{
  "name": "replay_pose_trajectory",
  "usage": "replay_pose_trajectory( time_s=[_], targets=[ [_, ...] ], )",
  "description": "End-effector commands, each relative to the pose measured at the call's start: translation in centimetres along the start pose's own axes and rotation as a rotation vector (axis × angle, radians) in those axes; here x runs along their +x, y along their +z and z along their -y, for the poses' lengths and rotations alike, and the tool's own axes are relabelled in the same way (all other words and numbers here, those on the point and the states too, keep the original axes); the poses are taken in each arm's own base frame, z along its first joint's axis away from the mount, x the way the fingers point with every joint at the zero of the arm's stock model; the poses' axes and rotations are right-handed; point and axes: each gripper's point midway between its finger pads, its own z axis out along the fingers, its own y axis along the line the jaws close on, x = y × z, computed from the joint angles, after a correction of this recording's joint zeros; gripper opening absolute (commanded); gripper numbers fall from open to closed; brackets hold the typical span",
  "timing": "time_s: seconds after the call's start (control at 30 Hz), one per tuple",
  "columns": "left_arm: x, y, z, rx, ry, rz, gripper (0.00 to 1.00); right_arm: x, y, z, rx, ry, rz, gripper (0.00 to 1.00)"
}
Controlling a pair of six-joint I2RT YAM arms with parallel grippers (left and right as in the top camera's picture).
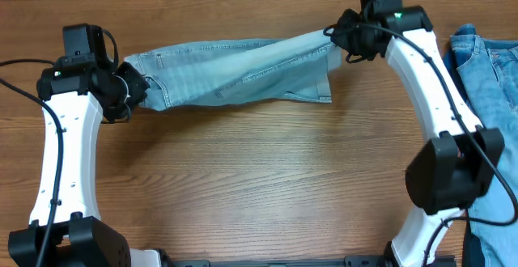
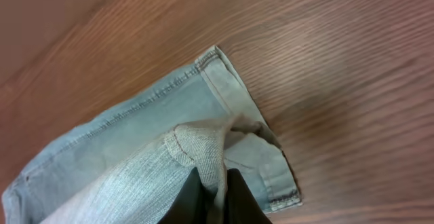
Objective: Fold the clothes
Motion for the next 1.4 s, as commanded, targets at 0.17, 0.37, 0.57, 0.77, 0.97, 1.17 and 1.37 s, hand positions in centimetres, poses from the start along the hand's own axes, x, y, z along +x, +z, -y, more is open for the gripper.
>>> replay_pose_trajectory(
  time_s=[0.17, 0.37, 0.57, 0.77, 0.97, 1.17, 1.37],
  targets=[
    [-1.6, 4.4, -1.2, -0.105, 0.022, -0.018, 0.17, 0.9, 3.6, -2.7, 0.013, -0.088, 0.021, 0.04],
    [-3.7, 5.5, -0.8, -0.104, 0.023, 0.059, 0.17, 0.1, 6.4, -4.0, -0.008, -0.104, 0.082, 0.04],
    [-5.4, 5.4, -0.6, -0.105, 0.027, 0.138, 0.63, 1.6, 10.2, -3.8, 0.007, -0.119, 0.048, 0.32],
    [-8.1, 4.7, 0.4, -0.102, 0.158, 0.248, 0.86, 0.1, 10.2, -5.9, -0.079, -0.229, 0.111, 0.83],
    [-10.7, -0.3, 3.7, -0.069, 0.252, 0.334, 0.89, -1.7, 8.4, -7.3, -0.091, -0.434, 0.159, 0.91],
    [-7.5, -5.8, 8.1, -0.125, 0.412, 0.323, 0.7, -3.6, 2.3, -7.0, -0.033, -0.413, 0.126, 0.96],
    [-2.2, -3.7, 7.8, -0.229, 0.936, 0.121, 0.66, -0.5, -0.2, -1.1, 0.124, -0.348, -0.103, 1.0]
  ],
)
